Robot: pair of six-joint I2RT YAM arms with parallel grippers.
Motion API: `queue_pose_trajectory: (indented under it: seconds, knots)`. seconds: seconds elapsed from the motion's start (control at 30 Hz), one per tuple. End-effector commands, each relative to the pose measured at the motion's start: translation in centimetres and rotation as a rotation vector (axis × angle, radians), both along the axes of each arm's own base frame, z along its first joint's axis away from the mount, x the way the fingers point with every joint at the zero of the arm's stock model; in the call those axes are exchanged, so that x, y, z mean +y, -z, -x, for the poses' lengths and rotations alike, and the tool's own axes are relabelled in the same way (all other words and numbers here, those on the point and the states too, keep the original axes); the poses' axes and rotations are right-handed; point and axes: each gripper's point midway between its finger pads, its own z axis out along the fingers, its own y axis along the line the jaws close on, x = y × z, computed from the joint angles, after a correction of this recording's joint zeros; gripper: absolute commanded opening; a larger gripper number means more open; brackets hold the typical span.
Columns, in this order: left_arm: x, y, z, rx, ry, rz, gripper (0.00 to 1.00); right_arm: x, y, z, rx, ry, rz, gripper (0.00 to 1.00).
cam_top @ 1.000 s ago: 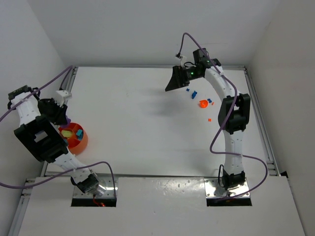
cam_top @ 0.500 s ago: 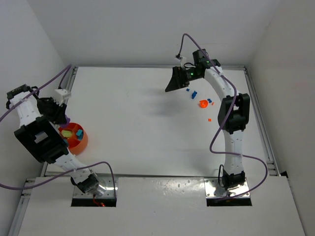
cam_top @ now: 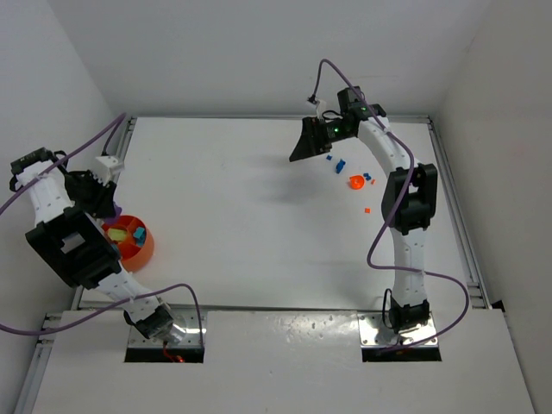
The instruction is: Sort the legos into containers by color
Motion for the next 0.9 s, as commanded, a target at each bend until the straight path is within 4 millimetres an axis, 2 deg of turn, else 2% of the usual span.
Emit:
queue_pose_trajectory:
  seconds: [0.0, 0.27, 0.3, 0.47, 0.63, 0.67, 0.73, 0.8, 0.87]
  knots:
    - [-0.3, -1.6, 0.6, -0.041, 0.006, -0.018, 0.05, 0.5, 0.0, -0.1, -0.026, -0.023, -0.017, 0.99]
    - [-0.8, -0.6, 1.2, -0.014, 0.005, 0.005, 0.05, 0.5, 0.4, -0.1, -0.001, -0.014, -0.017, 0.99]
    - [-1.0, 0.0, 1.3, 0.002, 0.005, 0.019, 0.06, 0.5, 0.4, -0.1, -0.001, -0.014, -0.017, 0.99]
    - [-1.1, 0.5, 1.5, 0.013, 0.013, 0.028, 0.13, 0.9, 0.5, 0.0, -0.003, -0.019, -0.009, 0.99]
    - [-1.1, 0.8, 1.4, 0.02, 0.013, 0.034, 0.37, 0.8, 0.6, 0.0, -0.004, -0.014, -0.001, 0.99]
    - [-0.9, 0.5, 1.2, 0.012, 0.013, 0.027, 0.51, 0.8, 0.6, 0.0, -0.004, -0.014, -0.001, 0.99]
    - [-0.9, 0.2, 1.0, 0.0, 0.005, 0.032, 0.59, 0.8, 0.6, 0.0, -0.004, -0.014, -0.001, 0.99]
    - [-0.8, -0.6, 0.4, -0.027, -0.002, 0.034, 0.78, 0.8, 0.6, 0.0, -0.004, -0.014, -0.001, 0.99]
    - [-0.9, -2.1, -0.5, -0.081, -0.006, 0.035, 0.9, 0.8, 0.6, 0.0, -0.004, -0.014, -0.001, 0.99]
